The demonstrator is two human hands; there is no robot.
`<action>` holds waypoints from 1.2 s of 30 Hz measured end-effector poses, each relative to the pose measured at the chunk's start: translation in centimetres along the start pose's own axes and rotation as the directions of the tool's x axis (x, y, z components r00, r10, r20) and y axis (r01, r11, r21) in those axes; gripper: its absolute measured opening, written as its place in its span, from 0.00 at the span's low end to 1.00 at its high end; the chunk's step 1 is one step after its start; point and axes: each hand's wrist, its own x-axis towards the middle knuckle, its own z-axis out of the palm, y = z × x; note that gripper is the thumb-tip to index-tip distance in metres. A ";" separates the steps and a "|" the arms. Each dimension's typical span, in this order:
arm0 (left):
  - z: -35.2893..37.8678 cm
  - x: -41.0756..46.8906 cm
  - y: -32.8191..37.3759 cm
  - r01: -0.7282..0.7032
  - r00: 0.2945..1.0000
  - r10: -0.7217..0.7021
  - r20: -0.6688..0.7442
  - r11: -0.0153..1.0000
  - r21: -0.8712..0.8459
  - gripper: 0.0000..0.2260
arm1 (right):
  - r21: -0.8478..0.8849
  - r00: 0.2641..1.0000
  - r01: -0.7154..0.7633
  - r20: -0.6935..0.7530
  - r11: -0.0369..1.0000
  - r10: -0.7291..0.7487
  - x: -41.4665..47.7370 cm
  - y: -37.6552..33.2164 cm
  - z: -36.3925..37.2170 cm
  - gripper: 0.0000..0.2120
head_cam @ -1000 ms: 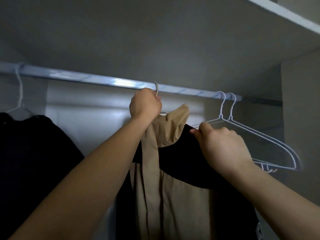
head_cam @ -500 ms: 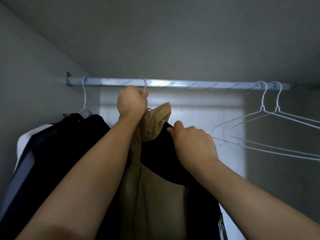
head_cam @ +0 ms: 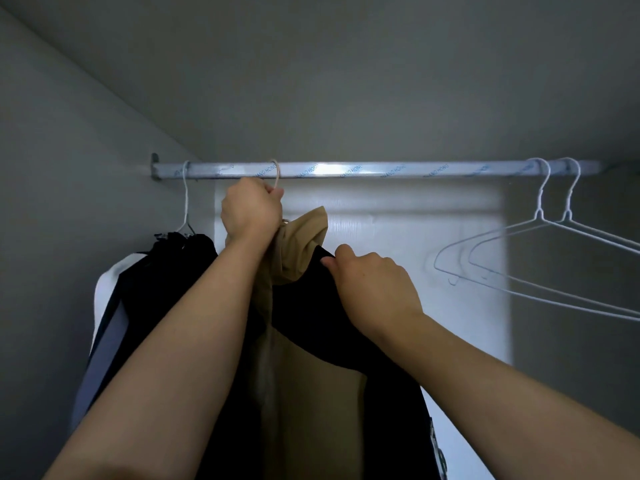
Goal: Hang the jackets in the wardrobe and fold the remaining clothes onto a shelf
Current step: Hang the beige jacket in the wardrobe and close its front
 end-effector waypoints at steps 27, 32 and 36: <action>19.7 -21.8 31.3 0.683 0.190 0.126 0.974 0.696 -0.223 0.21 | -0.566 0.796 -0.540 -0.105 0.623 0.596 -10.7 29.3 -11.2 0.18; 20.1 -22.0 31.8 0.602 0.507 0.115 0.854 0.662 -0.447 0.16 | -0.585 0.858 -0.467 -0.118 0.663 0.500 -10.7 30.1 -11.1 0.13; 19.0 -21.2 32.6 0.500 0.670 0.131 0.731 0.649 -0.574 0.14 | -0.541 0.902 -0.427 -0.196 0.724 0.386 -10.0 29.7 -11.3 0.08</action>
